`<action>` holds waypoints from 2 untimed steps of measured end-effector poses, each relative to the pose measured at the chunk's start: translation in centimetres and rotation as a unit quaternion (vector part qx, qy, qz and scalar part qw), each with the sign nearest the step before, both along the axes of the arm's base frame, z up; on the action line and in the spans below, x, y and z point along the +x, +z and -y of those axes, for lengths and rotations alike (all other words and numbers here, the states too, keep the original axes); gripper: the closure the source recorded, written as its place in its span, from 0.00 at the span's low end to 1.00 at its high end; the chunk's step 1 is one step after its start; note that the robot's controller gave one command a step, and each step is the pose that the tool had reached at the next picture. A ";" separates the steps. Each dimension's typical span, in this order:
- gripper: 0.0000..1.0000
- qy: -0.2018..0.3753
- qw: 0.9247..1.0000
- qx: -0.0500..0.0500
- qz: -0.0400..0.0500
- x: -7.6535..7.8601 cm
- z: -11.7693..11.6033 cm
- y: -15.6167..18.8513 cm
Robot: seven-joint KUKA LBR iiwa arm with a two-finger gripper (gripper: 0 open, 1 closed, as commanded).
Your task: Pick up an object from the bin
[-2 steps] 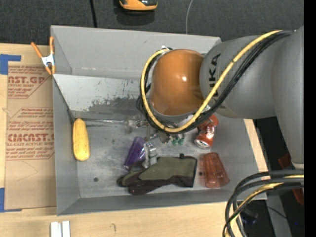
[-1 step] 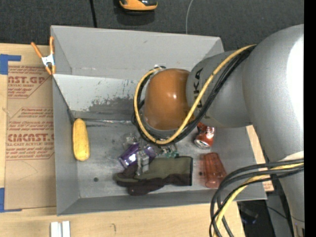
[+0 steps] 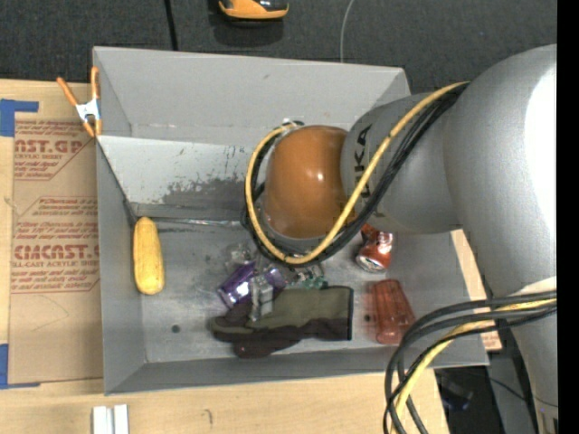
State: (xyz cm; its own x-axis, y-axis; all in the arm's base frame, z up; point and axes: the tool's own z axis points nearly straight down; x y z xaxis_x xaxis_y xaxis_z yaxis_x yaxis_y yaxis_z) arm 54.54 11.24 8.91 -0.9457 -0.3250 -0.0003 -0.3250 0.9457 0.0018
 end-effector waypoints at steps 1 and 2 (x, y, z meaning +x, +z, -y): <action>1.00 -0.005 1.000 0.000 0.002 -0.6 -0.7 -1.4; 1.00 -0.010 1.000 -0.001 0.002 -0.5 -1.1 -1.9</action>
Offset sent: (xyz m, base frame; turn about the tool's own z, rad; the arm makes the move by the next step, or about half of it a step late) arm -0.0057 0.0127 -0.0191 0.0253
